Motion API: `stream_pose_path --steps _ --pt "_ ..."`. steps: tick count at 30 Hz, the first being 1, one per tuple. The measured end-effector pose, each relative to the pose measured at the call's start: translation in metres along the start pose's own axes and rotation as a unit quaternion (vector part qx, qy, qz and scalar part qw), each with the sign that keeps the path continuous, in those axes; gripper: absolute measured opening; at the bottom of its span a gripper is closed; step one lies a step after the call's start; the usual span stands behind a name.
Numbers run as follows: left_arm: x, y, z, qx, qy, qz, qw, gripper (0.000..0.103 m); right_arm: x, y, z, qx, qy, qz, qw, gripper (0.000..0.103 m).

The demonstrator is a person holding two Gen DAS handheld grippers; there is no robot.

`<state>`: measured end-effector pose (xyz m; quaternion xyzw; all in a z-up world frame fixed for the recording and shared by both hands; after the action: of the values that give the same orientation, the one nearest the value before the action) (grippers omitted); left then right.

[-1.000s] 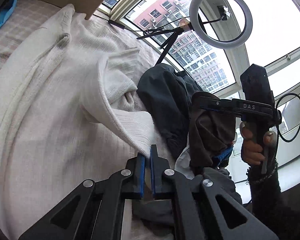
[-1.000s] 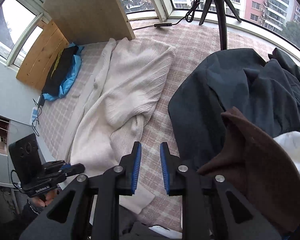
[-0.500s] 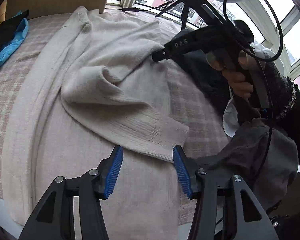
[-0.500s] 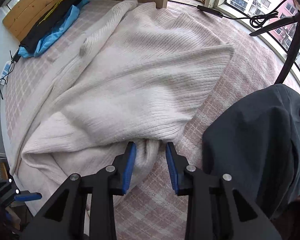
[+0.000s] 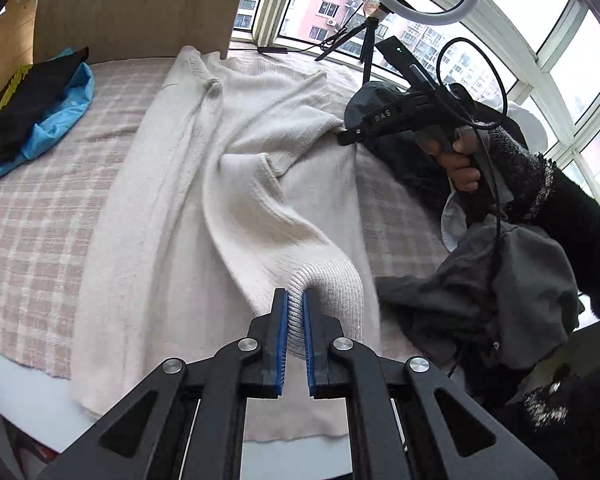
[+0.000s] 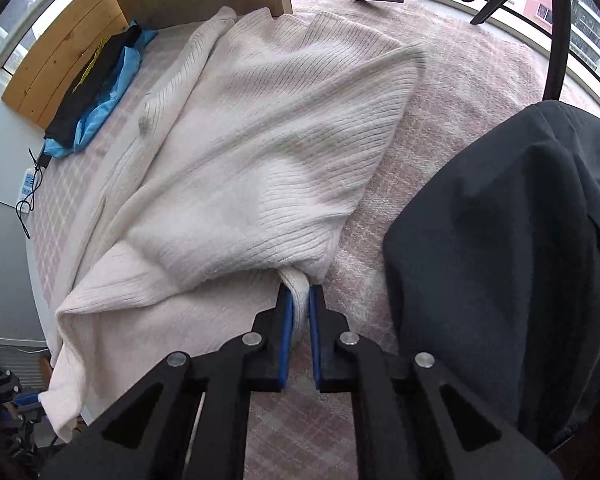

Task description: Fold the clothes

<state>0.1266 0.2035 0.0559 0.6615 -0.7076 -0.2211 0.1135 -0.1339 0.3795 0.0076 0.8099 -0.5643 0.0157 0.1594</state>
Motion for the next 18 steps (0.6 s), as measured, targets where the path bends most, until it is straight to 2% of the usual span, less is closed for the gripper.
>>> stream_pose_path --steps 1,3,4,6,7,8,10,13,15,16,17,18 --pt "0.011 -0.009 -0.001 0.019 0.045 0.005 0.9988 0.01 -0.002 -0.002 -0.003 -0.004 -0.013 -0.007 1.0 0.008" --pt "0.033 -0.026 -0.005 0.056 0.136 0.015 0.9891 0.011 -0.006 -0.007 -0.009 -0.013 -0.04 -0.02 0.999 0.022" --pt "0.04 -0.032 -0.006 0.064 0.15 0.008 0.9866 0.011 -0.006 -0.008 -0.012 -0.022 -0.056 -0.031 0.998 0.023" --pt "0.031 -0.029 -0.003 0.05 0.126 0.004 0.9908 0.019 0.004 -0.01 -0.02 -0.052 -0.08 -0.065 0.993 0.023" --pt "0.025 -0.026 -0.001 0.041 0.113 0.006 0.9927 0.025 0.01 -0.011 -0.021 -0.058 -0.078 -0.078 0.992 0.024" --pt "0.014 -0.023 0.004 0.033 0.103 0.02 0.9939 0.035 0.016 -0.012 -0.02 -0.057 -0.072 -0.089 0.992 0.025" --pt "-0.007 -0.018 0.019 0.027 0.097 0.065 0.9928 0.044 0.026 -0.009 -0.013 -0.054 -0.083 -0.111 0.989 0.025" --pt "-0.022 -0.019 0.045 0.045 0.123 0.122 0.9839 0.045 0.036 -0.007 0.003 -0.06 -0.126 -0.139 0.98 0.026" --pt "-0.018 -0.022 0.06 0.061 0.139 0.137 0.9789 0.045 0.039 0.0 0.01 -0.061 -0.136 -0.15 0.977 0.034" --pt "-0.012 -0.024 0.065 0.066 0.139 0.135 0.9787 0.042 0.04 0.001 0.014 -0.06 -0.14 -0.154 0.976 0.034" --pt "-0.007 -0.024 0.065 0.06 0.125 0.124 0.9825 0.038 0.042 0.001 0.017 -0.056 -0.141 -0.158 0.976 0.034" --pt "-0.002 -0.023 0.064 0.057 0.11 0.108 0.9864 0.029 0.042 0.003 0.019 -0.055 -0.138 -0.158 0.976 0.034"
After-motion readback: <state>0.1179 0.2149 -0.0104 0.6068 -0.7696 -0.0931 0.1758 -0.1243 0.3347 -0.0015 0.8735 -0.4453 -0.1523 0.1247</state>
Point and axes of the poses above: each gripper's, at about its wrist camera, not at the fingertips, and z roughly the way its jaws point, x to its left, y to its top, the point moved 4 cm from there along z, roughly the way its jaws point, and after that the axes turned 5 degrees about z, right-handed, at the moved point
